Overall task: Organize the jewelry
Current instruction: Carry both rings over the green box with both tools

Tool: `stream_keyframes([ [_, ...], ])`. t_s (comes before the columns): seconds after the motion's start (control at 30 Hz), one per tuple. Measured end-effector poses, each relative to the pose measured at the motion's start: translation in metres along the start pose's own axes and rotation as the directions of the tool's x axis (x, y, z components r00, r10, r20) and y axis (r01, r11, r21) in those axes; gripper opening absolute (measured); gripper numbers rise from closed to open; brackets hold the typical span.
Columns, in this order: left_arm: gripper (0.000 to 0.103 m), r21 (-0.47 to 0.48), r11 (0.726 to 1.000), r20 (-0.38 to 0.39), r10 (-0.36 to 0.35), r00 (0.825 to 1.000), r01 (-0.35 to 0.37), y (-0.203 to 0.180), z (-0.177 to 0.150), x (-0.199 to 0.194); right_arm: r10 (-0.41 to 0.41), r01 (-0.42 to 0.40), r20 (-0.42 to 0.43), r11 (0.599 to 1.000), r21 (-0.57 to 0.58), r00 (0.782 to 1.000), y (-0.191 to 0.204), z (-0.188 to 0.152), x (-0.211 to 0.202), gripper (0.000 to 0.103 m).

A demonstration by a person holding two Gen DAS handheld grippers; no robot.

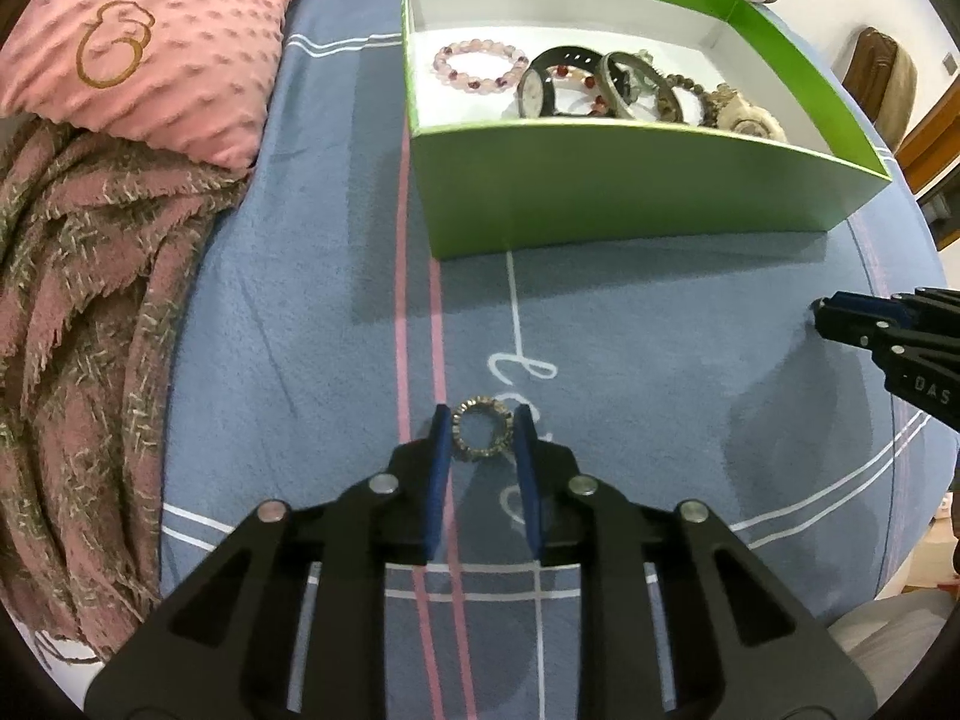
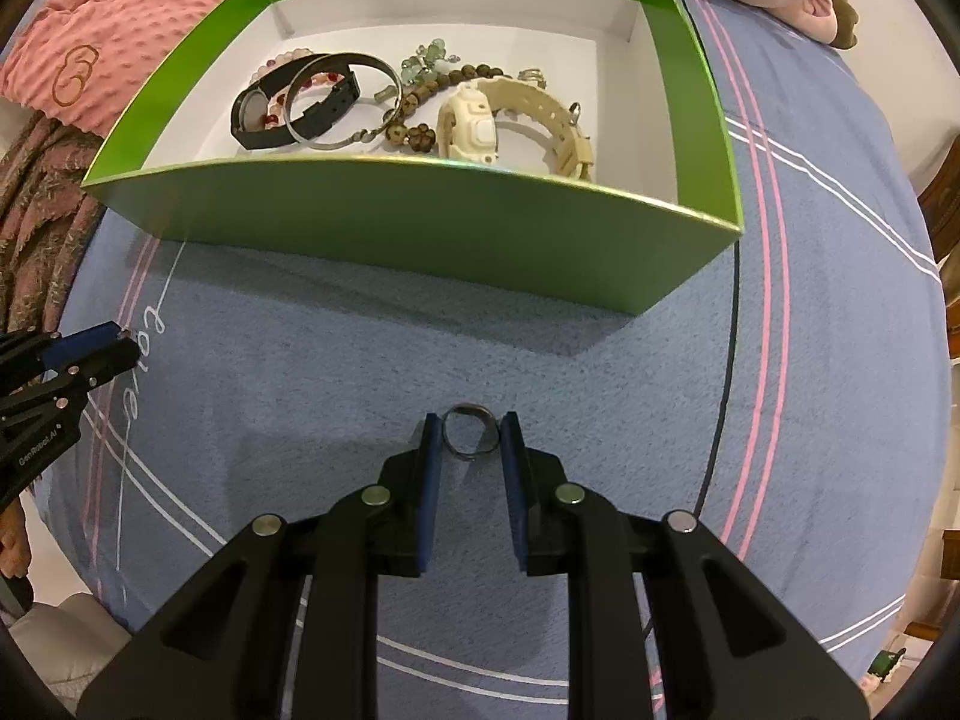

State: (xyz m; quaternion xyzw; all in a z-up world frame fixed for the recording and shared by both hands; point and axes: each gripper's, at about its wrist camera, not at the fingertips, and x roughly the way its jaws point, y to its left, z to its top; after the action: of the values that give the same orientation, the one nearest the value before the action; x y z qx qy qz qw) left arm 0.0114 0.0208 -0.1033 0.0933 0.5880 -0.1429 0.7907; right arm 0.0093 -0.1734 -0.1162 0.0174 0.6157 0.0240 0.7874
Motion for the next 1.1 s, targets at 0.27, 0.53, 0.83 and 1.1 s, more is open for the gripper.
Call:
stream_keyframes([
  [0.27,0.021,0.011,1.0,0.049,-0.012,0.999,0.012,-0.006,0.003,-0.028,0.018,-0.018,0.03,1.0,-0.011,0.999,0.002,0.002,-0.02,0.02],
  [0.53,0.021,0.021,0.999,0.127,-0.03,0.991,0.028,-0.001,0.027,-0.058,0.08,-0.076,0.116,0.996,-0.036,0.99,0.01,0.016,-0.064,0.02],
  [0.83,0.021,0.04,0.999,0.244,-0.036,0.969,0.027,-0.006,0.07,-0.094,0.092,-0.079,0.247,0.995,-0.06,0.965,0.008,0.051,-0.11,0.02],
  [1.1,0.021,0.05,0.998,0.316,-0.043,0.948,0.028,-0.019,0.098,-0.102,0.087,-0.071,0.3,0.995,-0.065,0.95,0.006,0.078,-0.122,0.02],
])
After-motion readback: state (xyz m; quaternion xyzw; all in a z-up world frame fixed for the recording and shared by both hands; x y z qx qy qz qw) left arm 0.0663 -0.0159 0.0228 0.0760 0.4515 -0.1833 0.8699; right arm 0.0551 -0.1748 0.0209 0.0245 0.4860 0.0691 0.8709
